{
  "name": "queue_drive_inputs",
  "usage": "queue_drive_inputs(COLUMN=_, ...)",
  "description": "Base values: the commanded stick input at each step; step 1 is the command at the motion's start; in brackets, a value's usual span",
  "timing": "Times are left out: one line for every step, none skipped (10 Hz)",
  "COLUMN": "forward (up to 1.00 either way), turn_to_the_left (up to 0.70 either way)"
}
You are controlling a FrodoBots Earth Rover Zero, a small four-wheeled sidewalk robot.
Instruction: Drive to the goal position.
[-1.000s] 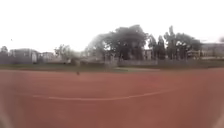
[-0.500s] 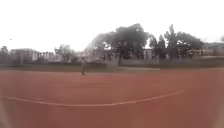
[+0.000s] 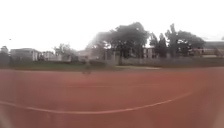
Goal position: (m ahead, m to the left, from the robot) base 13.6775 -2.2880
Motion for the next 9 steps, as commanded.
queue_drive_inputs(forward=0.70, turn_to_the_left=0.00)
queue_drive_inputs(forward=0.70, turn_to_the_left=0.00)
queue_drive_inputs(forward=0.70, turn_to_the_left=0.00)
queue_drive_inputs(forward=0.70, turn_to_the_left=0.00)
queue_drive_inputs(forward=0.70, turn_to_the_left=0.00)
queue_drive_inputs(forward=0.70, turn_to_the_left=0.00)
queue_drive_inputs(forward=0.70, turn_to_the_left=0.00)
queue_drive_inputs(forward=0.70, turn_to_the_left=0.00)
queue_drive_inputs(forward=0.70, turn_to_the_left=0.00)
